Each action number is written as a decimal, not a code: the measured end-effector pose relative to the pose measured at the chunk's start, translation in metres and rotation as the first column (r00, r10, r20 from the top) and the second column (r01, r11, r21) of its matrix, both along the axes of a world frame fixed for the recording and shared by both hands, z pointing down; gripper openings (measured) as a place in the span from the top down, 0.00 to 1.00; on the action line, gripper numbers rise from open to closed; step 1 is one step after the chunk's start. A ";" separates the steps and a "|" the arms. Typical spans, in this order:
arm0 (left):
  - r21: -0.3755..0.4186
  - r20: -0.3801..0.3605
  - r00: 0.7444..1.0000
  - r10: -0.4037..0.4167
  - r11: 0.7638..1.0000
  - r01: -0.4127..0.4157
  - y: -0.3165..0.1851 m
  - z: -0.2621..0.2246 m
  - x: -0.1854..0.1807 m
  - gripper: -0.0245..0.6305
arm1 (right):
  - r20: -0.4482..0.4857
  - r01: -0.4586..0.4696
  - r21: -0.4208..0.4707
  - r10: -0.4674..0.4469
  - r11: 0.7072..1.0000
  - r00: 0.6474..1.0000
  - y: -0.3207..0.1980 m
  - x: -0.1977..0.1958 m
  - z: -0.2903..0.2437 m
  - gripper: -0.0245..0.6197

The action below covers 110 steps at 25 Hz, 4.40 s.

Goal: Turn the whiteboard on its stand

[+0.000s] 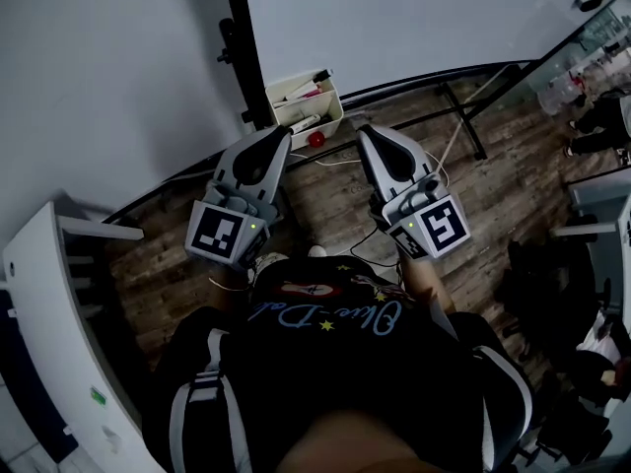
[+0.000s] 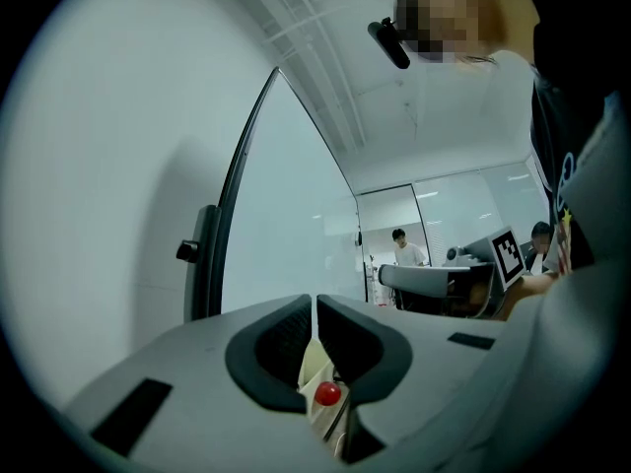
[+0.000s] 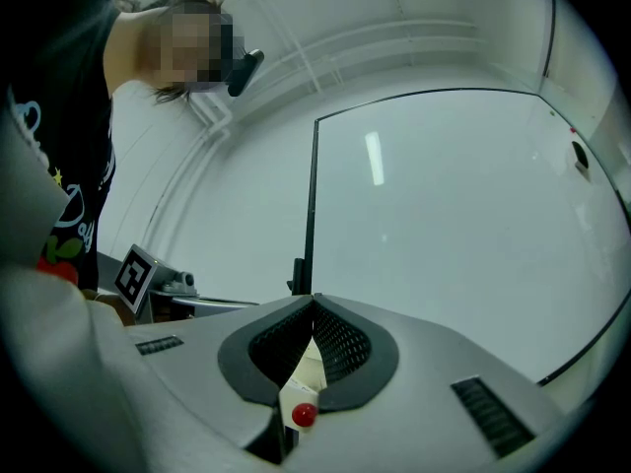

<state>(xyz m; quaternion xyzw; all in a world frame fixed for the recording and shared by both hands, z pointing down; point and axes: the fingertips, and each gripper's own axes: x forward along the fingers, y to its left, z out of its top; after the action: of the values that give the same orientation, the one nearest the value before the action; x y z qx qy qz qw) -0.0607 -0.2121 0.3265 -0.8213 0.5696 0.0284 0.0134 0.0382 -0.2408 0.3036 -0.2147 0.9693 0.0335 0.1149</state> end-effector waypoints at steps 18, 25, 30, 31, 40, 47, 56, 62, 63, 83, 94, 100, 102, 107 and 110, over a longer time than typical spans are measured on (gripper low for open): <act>-0.004 -0.003 0.987 0.158 0.987 -0.158 -0.012 -0.010 -0.032 0.90 | -0.015 -0.097 0.000 0.097 0.995 0.995 0.006 -0.044 -0.015 0.91; -0.010 -0.013 0.980 0.198 0.980 -0.198 -0.018 -0.010 -0.052 0.90 | -0.025 -0.153 -0.008 0.153 0.988 0.988 0.006 -0.062 -0.016 0.91; -0.013 -0.004 0.974 0.225 0.974 -0.225 -0.023 -0.010 -0.065 0.88 | -0.023 -0.198 0.000 0.197 0.980 0.980 0.005 -0.072 -0.019 0.91; -0.012 0.000 0.973 0.230 0.973 -0.230 -0.024 -0.010 -0.067 0.88 | -0.023 -0.206 0.001 0.206 0.979 0.978 0.005 -0.074 -0.020 0.91; -0.015 0.004 0.967 0.256 0.967 -0.256 -0.040 -0.003 -0.084 0.86 | -0.028 -0.267 0.004 0.267 0.964 0.963 0.000 -0.084 -0.019 0.91; -0.015 0.000 0.970 0.243 0.970 -0.243 -0.054 0.003 -0.096 0.75 | -0.032 -0.290 0.004 0.290 0.957 0.956 -0.008 -0.090 -0.014 0.91; -0.025 0.015 0.967 0.256 0.967 -0.255 -0.068 -0.002 -0.100 0.64 | -0.031 -0.309 0.009 0.309 0.951 0.950 -0.010 -0.093 -0.020 0.91; -0.032 0.022 0.957 0.288 0.957 -0.287 -0.078 0.000 -0.093 0.60 | -0.033 -0.323 0.004 0.323 0.946 0.946 -0.010 -0.090 -0.018 0.91; -0.032 0.021 0.955 0.294 0.955 -0.294 -0.079 0.001 -0.092 0.60 | -0.033 -0.325 0.004 0.325 0.946 0.945 -0.010 -0.090 -0.017 0.91; -0.043 0.040 0.966 0.256 0.966 -0.255 -0.086 0.003 -0.091 0.67 | -0.040 -0.302 -0.007 0.302 0.953 0.953 -0.010 -0.090 -0.014 0.91; -0.059 0.046 0.967 0.250 0.967 -0.248 -0.083 0.002 -0.092 0.67 | -0.031 -0.287 -0.009 0.287 0.958 0.958 -0.010 -0.092 -0.015 0.91; -0.074 0.054 0.966 0.252 0.966 -0.248 -0.084 0.003 -0.092 0.67 | -0.030 -0.284 -0.012 0.283 0.959 0.959 -0.010 -0.091 -0.015 0.91; -0.072 0.054 0.967 0.251 0.966 -0.247 -0.084 0.003 -0.092 0.67 | -0.028 -0.282 -0.012 0.282 0.959 0.959 -0.010 -0.091 -0.016 0.91; -0.071 0.056 0.968 0.245 0.968 -0.241 -0.083 0.002 -0.092 0.67 | -0.027 -0.280 -0.014 0.280 0.960 0.960 -0.010 -0.091 -0.016 0.91; -0.076 0.064 0.968 0.243 0.968 -0.238 -0.083 0.002 -0.093 0.67 | -0.027 -0.281 -0.014 0.280 0.960 0.960 -0.010 -0.090 -0.015 0.91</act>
<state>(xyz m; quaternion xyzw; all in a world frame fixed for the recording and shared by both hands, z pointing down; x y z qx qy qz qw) -0.1534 -0.2954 0.3289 -0.8849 0.4654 -0.0194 0.0028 -0.0515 -0.2509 0.2882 -0.3503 0.9308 0.0436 0.0952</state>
